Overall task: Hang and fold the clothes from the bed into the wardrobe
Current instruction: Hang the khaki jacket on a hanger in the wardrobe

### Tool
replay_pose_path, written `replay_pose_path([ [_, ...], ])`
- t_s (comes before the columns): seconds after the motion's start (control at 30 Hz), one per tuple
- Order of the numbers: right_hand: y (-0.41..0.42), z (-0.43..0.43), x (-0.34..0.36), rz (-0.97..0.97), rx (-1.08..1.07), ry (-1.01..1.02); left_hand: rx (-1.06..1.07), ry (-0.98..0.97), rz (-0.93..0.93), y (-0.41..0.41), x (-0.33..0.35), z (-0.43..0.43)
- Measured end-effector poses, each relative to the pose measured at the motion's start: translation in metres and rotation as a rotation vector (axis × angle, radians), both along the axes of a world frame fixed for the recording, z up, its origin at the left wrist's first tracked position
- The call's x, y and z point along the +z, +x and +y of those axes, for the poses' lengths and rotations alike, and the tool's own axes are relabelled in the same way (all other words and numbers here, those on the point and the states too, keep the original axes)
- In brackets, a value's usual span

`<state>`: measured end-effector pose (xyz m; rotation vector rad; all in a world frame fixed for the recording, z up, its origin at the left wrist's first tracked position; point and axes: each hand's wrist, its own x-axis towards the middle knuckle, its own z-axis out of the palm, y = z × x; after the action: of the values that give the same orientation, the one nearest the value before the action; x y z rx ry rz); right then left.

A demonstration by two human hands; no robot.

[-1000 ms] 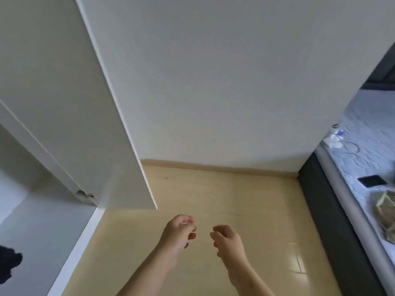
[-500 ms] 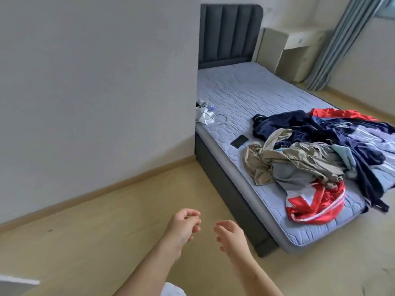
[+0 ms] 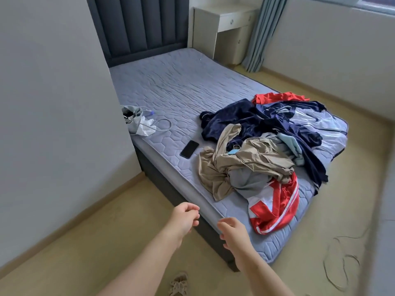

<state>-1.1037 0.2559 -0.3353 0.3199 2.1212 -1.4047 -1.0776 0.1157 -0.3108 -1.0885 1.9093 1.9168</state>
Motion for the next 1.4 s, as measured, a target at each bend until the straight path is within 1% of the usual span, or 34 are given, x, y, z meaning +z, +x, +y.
replay_pose_path([
  [0.13, -0.057, -0.001, 0.000, 0.013, -0.059, 0.018, -0.102, -0.031, -0.026, -0.071, -0.007, -0.006],
  [0.33, -0.134, 0.015, -0.022, -0.042, -0.106, 0.071, -0.248, -0.092, -0.057, -0.167, -0.023, 0.003],
  [0.43, -0.185, 0.019, -0.037, -0.047, -0.066, 0.079, -0.289, -0.135, -0.079, -0.217, -0.037, 0.007],
  [0.5, -0.221, 0.026, -0.048, -0.069, -0.039, 0.091, -0.268, -0.150, -0.117, -0.246, -0.051, 0.012],
  [0.6, -0.282, 0.041, -0.071, -0.088, 0.001, 0.184, -0.242, -0.133, -0.172, -0.292, -0.075, 0.024],
  [0.7, -0.336, 0.050, -0.102, -0.095, 0.071, 0.293, -0.260, -0.142, -0.234, -0.338, -0.104, 0.033],
  [0.83, -0.384, 0.062, -0.151, -0.110, 0.170, 0.386, -0.274, -0.154, -0.291, -0.380, -0.154, 0.043],
  [0.9, -0.404, 0.065, -0.172, -0.115, 0.176, 0.415, -0.276, -0.143, -0.316, -0.396, -0.177, 0.047],
  [0.97, -0.425, 0.069, -0.188, -0.042, 0.166, 0.480, -0.278, -0.123, -0.329, -0.411, -0.196, 0.051],
  [1.07, -0.461, 0.075, -0.207, 0.165, 0.221, 0.704, -0.266, -0.122, -0.337, -0.432, -0.221, 0.055],
  [1.13, -0.482, 0.073, -0.218, 0.166, 0.274, 0.774, -0.272, -0.127, -0.338, -0.442, -0.233, 0.055],
  [1.27, -0.502, 0.067, -0.241, 0.021, 0.369, 0.793, -0.293, -0.145, -0.342, -0.451, -0.246, 0.050],
  [1.33, -0.499, 0.068, -0.252, -0.024, 0.371, 0.703, -0.284, -0.144, -0.342, -0.451, -0.246, 0.049],
  [1.4, -0.488, 0.068, -0.257, -0.027, 0.328, 0.525, -0.260, -0.128, -0.332, -0.446, -0.243, 0.048],
])
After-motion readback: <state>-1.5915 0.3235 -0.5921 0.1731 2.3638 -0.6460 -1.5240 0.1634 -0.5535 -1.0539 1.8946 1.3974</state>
